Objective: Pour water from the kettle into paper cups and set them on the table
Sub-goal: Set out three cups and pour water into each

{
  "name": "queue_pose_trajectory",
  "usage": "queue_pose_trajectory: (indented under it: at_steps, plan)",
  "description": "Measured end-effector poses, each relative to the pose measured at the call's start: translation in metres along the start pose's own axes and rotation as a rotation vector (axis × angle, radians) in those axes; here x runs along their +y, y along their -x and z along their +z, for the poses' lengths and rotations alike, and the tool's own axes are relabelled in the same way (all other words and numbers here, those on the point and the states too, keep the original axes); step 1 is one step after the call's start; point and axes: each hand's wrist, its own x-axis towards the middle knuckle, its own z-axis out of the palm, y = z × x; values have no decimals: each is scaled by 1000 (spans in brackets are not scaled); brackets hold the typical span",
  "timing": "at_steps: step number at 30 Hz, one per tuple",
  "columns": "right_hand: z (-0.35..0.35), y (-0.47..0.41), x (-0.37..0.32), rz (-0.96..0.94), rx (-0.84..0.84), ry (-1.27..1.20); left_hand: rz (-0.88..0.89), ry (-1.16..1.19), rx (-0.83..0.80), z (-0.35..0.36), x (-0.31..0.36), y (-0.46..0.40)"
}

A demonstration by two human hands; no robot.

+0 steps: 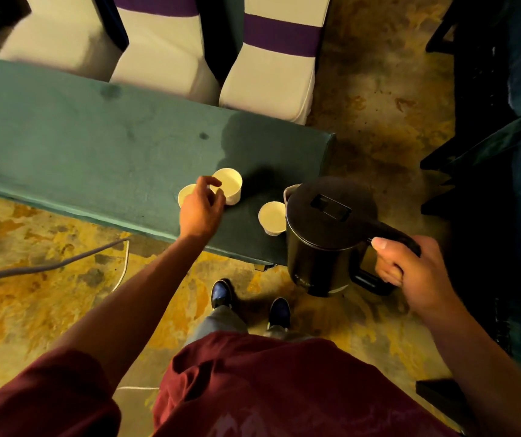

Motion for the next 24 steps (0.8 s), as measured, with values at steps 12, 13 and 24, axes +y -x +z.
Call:
queue_pose_trajectory:
  at_steps: [12,13,24]
  plan:
    - [-3,-81,-54,-96,22,-14,163,-466,-184,-32,-33,-101]
    - [-3,-90,-58,-107,48,-4,185,-476,-208,-29,-34,-108]
    - [27,-159,-75,-66,30,-10,286,-507,-423,-21,-34,-132]
